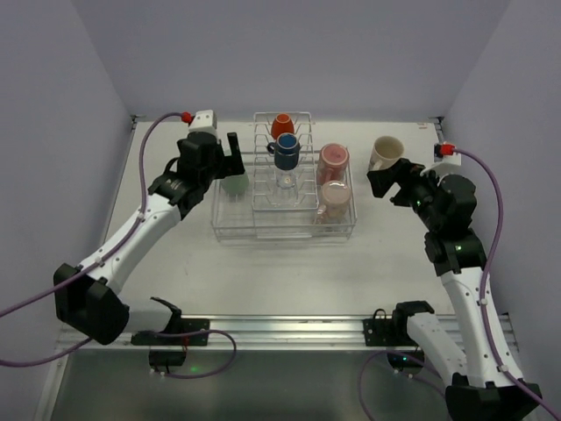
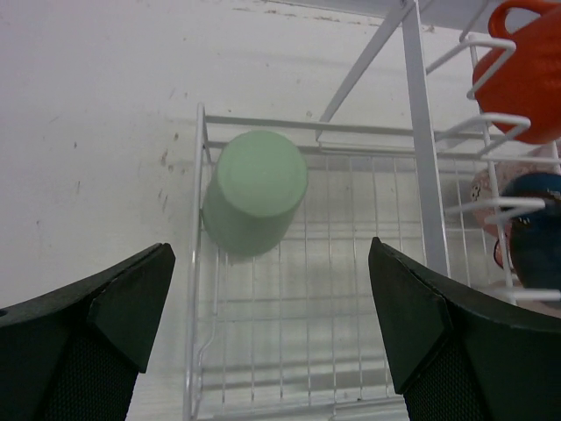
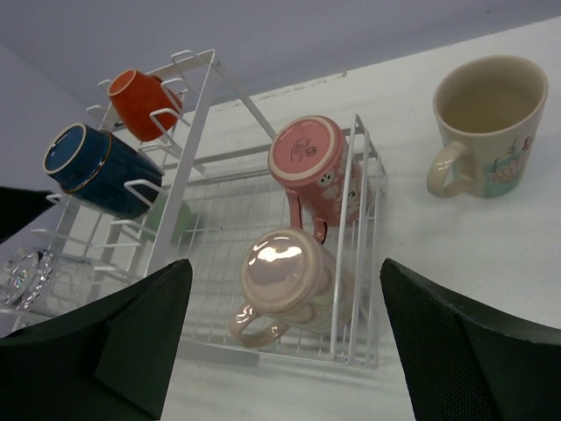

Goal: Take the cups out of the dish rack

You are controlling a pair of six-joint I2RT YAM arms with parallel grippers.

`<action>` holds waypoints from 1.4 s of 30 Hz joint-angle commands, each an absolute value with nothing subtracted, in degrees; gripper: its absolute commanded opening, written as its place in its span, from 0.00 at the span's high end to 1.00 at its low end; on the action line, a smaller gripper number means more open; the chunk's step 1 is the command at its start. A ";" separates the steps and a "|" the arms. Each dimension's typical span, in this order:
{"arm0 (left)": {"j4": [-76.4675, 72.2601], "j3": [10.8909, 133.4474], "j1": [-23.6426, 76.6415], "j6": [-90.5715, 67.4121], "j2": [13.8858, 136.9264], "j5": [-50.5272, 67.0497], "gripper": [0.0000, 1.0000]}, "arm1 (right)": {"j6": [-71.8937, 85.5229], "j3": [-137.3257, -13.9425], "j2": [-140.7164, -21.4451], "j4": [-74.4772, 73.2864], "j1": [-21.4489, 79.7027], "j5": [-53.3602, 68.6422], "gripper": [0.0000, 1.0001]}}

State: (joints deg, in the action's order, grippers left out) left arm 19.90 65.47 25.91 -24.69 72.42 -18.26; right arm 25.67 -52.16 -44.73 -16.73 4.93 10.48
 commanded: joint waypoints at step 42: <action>17.05 81.30 23.56 -15.82 85.89 -25.84 0.61 | 27.68 -54.40 -44.03 -10.64 12.56 16.35 0.13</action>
